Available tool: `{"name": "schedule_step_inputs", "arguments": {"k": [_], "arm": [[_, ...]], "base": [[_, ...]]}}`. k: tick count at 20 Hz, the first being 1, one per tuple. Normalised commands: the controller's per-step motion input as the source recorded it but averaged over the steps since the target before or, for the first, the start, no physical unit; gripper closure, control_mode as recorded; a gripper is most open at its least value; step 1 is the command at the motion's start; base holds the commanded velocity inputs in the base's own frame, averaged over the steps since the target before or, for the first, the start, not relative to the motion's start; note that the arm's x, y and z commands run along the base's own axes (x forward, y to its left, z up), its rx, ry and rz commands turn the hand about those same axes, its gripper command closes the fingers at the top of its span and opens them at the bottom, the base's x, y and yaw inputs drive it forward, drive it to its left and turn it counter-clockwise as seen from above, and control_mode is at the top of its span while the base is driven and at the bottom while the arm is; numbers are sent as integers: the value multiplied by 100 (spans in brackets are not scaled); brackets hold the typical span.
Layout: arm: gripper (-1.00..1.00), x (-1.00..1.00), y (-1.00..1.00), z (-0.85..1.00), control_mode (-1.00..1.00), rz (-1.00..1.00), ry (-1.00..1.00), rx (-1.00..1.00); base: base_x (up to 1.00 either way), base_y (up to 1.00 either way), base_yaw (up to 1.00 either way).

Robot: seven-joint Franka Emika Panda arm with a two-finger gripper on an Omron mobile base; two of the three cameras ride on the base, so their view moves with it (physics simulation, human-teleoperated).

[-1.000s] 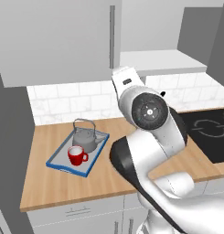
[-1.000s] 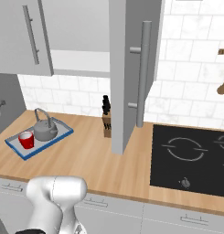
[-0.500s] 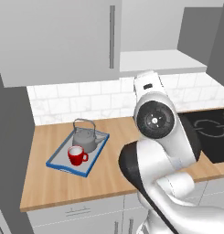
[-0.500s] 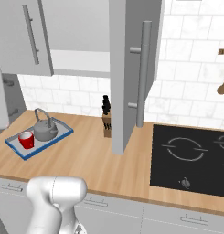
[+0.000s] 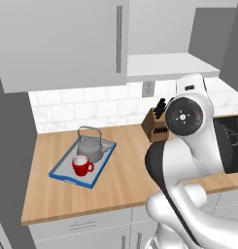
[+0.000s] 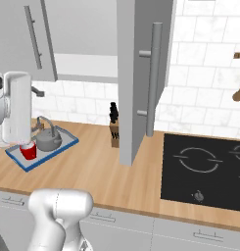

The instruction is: Pick the kettle from the counter and place it on the tray. Then pick the mug from the cabinet and place it on the tray. Then close the cabinet doors.

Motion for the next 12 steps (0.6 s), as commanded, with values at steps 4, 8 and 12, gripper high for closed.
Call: {"name": "schedule_step_inputs", "arguments": {"k": [4, 8, 12], "arm": [[-100, -39, -83, 0, -100, -14, 0, 1], [-100, -50, -75, 0, -100, -11, 0, 0], [-100, -48, -77, 1, -100, -9, 0, 0]], "base": [[0, 0, 0], [0, 0, 0], [0, 0, 0]]}}
